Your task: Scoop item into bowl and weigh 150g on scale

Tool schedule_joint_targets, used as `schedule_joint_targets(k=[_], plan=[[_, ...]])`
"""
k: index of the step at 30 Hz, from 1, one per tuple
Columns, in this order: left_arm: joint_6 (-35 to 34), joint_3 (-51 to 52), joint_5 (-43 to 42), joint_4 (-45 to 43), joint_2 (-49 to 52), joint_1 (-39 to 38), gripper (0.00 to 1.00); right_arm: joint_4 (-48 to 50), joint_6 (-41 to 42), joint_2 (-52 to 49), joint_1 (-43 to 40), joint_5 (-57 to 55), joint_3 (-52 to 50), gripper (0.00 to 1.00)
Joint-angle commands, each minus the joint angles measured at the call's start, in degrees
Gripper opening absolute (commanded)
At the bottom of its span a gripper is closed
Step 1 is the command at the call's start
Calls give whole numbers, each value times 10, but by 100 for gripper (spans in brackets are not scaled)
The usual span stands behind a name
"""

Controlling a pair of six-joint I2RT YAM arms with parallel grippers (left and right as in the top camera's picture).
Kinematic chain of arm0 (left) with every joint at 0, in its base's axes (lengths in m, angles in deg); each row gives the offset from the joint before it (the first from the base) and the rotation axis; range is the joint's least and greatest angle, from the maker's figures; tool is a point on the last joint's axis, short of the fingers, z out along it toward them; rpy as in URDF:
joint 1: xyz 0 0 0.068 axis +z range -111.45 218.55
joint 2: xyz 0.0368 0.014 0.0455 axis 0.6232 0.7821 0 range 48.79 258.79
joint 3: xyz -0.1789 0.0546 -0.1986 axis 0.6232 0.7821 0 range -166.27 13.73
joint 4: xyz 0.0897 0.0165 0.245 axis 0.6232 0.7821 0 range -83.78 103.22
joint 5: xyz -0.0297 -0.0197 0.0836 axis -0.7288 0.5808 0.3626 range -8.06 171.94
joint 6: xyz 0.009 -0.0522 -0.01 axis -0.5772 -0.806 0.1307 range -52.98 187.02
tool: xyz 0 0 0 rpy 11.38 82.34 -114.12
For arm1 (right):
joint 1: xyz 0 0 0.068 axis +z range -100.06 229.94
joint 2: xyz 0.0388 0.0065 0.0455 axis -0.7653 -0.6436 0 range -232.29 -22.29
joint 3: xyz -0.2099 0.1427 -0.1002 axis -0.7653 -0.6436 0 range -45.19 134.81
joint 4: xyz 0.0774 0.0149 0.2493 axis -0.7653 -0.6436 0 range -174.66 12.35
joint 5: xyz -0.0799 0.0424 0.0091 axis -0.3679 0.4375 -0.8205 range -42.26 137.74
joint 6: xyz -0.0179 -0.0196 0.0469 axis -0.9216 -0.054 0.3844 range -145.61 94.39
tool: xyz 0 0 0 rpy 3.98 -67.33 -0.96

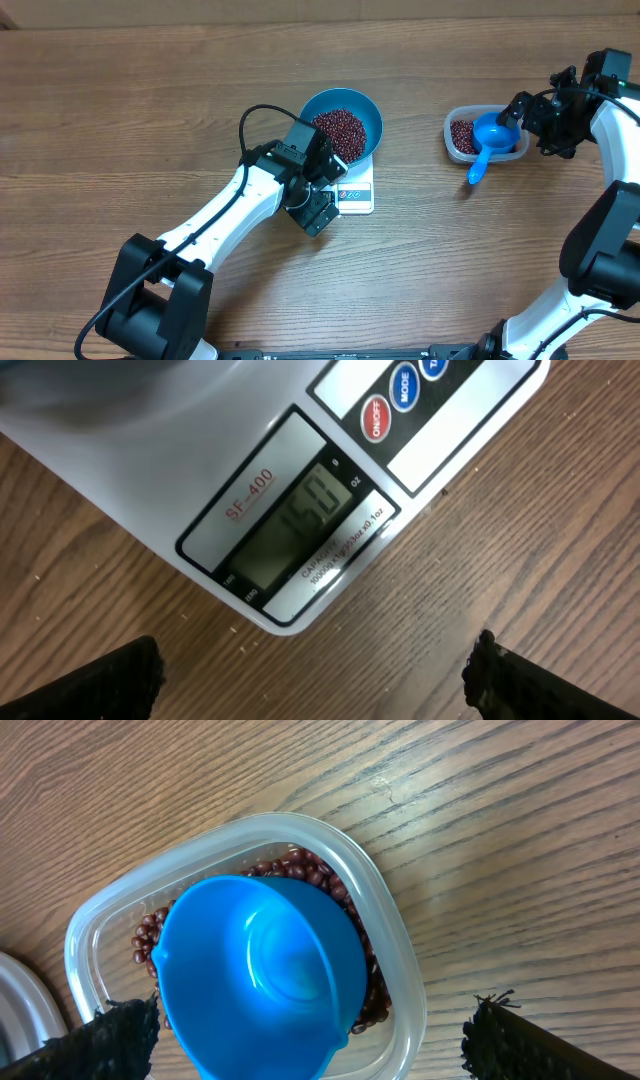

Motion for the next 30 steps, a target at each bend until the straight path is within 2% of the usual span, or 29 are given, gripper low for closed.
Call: schedule_joint_targets(k=[1, 10, 17, 22, 30], plan=[[-26, 3, 1, 9, 3, 1, 99, 4, 2, 9, -2, -3, 1, 100], [-110, 3, -16, 17, 3, -11, 100, 4, 2, 9, -2, -3, 1, 100], [-186, 3, 91, 18, 3, -56, 99, 4, 2, 9, -2, -3, 1, 100], [-246, 3, 95, 19, 3, -51, 100, 4, 2, 9, -2, -3, 1, 100], [-246, 3, 95, 15, 3, -52, 100, 4, 2, 9, -2, -3, 1, 100]])
